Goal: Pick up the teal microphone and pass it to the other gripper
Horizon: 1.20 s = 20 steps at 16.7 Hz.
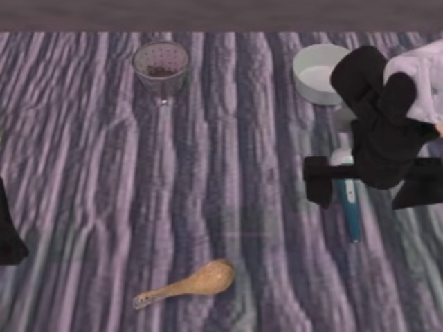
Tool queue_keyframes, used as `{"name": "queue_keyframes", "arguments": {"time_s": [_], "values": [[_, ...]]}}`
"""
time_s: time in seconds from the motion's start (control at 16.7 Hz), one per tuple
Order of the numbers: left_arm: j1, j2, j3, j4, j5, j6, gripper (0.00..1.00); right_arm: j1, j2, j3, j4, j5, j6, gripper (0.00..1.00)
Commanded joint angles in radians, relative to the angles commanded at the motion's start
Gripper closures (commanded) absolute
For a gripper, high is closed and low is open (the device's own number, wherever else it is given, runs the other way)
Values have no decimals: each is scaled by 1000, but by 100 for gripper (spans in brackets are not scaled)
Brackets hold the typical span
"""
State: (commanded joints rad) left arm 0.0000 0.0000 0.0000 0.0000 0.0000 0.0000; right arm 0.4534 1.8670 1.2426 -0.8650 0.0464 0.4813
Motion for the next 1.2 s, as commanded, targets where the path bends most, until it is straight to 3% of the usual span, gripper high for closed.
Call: {"name": "queue_keyframes", "arguments": {"time_s": [0.42, 0.72, 1.2], "values": [[0, 0, 0, 0, 0, 0, 0, -7, 175, -109, 294, 1, -5, 0], [0, 0, 0, 0, 0, 0, 0, -7, 194, -119, 317, 1, -5, 0], [0, 0, 0, 0, 0, 0, 0, -7, 194, -119, 317, 1, -5, 60]]}}
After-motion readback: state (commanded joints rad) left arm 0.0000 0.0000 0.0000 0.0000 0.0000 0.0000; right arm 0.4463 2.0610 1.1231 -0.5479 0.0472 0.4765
